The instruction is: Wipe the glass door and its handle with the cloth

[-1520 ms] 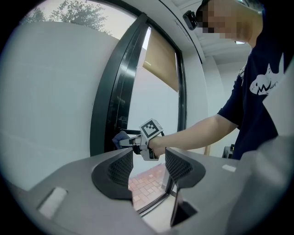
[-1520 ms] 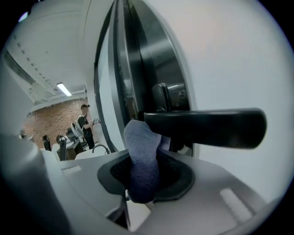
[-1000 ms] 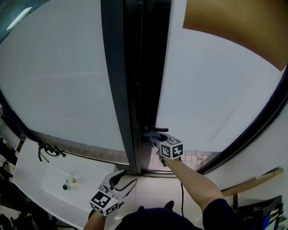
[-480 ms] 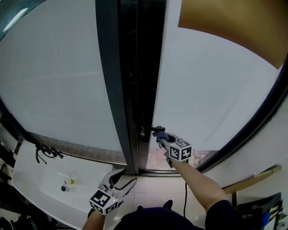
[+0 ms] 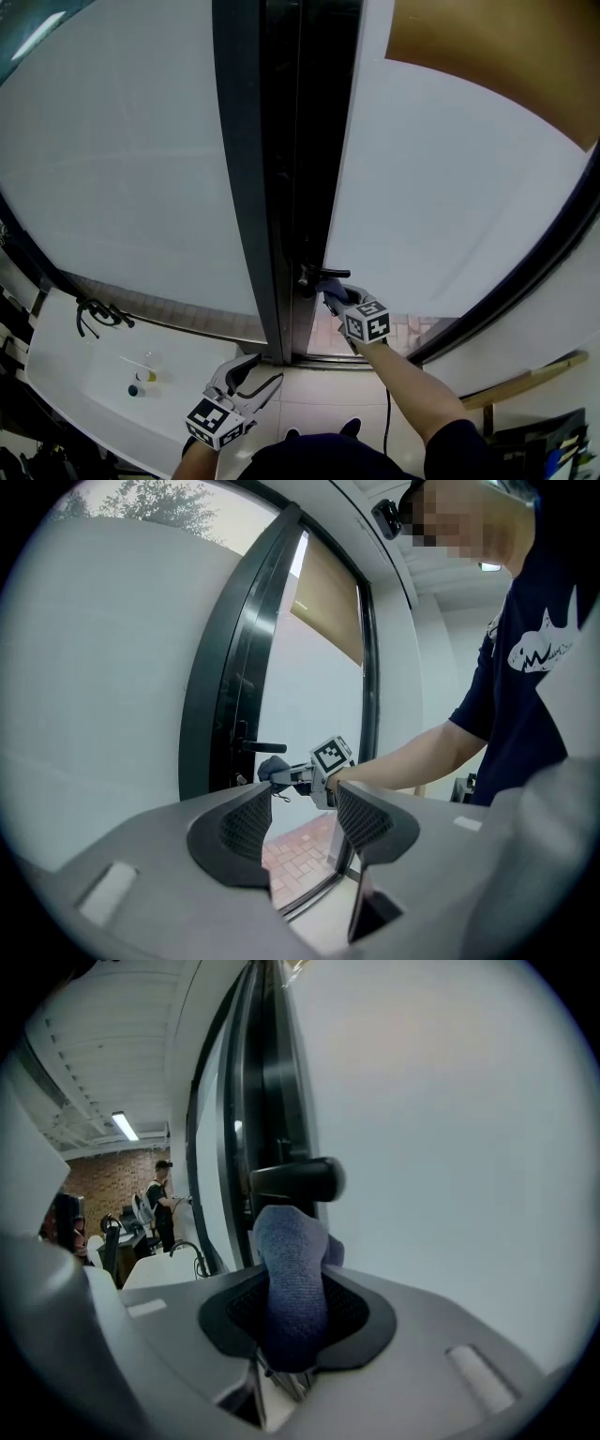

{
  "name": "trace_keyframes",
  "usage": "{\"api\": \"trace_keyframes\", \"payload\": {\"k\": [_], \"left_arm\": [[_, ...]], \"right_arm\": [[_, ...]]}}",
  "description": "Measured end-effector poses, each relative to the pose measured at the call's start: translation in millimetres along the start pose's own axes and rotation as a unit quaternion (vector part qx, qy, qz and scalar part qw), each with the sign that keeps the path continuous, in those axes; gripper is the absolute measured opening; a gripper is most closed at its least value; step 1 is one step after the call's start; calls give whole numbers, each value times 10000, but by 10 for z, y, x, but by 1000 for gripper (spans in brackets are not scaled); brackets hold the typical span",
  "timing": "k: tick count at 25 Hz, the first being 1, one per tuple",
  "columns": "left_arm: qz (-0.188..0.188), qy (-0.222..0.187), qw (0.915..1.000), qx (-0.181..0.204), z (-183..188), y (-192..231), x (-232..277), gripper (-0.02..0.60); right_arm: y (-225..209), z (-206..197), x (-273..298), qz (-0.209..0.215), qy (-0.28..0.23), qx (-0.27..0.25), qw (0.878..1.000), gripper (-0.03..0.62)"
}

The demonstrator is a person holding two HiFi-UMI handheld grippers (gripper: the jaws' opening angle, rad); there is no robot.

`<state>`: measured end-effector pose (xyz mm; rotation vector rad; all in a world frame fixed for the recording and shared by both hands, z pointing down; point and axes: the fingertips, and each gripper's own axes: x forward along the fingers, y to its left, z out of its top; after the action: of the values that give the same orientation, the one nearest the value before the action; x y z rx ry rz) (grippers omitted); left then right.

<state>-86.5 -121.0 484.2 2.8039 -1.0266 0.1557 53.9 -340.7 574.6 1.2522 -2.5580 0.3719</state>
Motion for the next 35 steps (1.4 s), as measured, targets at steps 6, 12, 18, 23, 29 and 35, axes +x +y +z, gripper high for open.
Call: {"api": "trace_keyframes", "payload": {"k": [6,12,18,23,29,35], "left_arm": [[70,-52,10000,-10,17,18,-16,215],[172,-30,9998,-85,-13,71,-61,215],[95,-62,9999,-60,13,37,-11,215],[-55,-47,10000,-11,4,-29,68,215],[-85,-31,10000,27,24,-46,101,215],[-84,-29,10000,42,37,-45,98,215]], "right_arm": [[344,250,439,122,228,-319,9992,101],[321,390,440,156,93,82,9998,101],[198,388,216,139,-104,212,9996,100],[16,341,-24,12,-151,213,9997,100],[-160,294,-269,-138,-233,286,9992,100],[-286,185,-457,-277,-355,570,9974,100]]}}
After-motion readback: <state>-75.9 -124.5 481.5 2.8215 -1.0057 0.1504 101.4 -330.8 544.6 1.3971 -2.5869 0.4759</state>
